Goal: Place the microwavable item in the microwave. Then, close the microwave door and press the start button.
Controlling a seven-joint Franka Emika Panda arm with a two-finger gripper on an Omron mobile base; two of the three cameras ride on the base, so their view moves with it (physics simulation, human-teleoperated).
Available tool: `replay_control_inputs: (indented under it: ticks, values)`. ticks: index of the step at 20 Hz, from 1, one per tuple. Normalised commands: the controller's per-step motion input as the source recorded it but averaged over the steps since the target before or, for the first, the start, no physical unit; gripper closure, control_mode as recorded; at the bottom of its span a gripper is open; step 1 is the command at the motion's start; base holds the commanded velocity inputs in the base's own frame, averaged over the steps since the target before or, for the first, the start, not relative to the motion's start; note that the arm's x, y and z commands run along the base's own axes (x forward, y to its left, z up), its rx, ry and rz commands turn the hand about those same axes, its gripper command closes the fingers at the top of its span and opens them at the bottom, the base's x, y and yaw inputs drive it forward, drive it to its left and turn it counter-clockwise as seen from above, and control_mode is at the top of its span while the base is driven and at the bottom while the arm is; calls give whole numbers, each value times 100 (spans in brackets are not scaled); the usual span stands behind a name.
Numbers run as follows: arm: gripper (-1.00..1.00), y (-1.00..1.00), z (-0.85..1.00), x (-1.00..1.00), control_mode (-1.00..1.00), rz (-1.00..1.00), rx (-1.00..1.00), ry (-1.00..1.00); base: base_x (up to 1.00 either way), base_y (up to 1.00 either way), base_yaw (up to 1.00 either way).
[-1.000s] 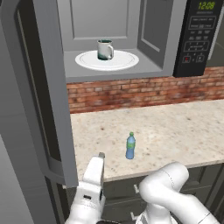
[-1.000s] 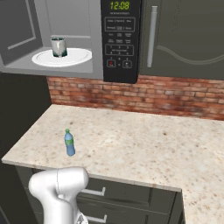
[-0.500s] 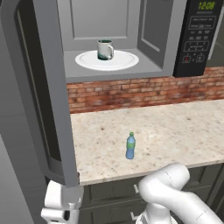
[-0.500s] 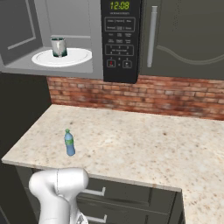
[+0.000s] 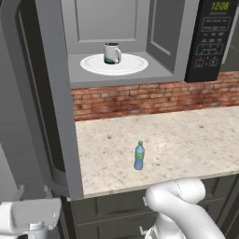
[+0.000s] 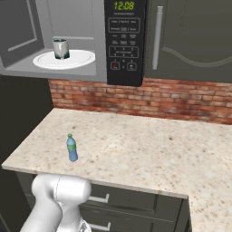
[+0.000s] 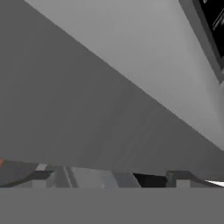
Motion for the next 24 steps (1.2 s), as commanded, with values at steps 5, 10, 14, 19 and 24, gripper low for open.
replay_control_inputs:
  ticks: [5, 10, 14, 19, 24]
  values:
    - [-100, 29, 45, -7, -100, -12, -5, 0, 0, 0, 0]
    - [-100, -22, 58, -12, -100, -2, 8, 0, 0, 0, 0]
    - [-100, -57, 60, -10, -100, 0, 25, 0, 0, 0, 0]
    - [-100, -72, 67, -18, -100, 0, 31, 1, 0, 0, 0]
    - [-100, -85, 66, -11, -100, 1, 33, 2, 0, 0, 0]
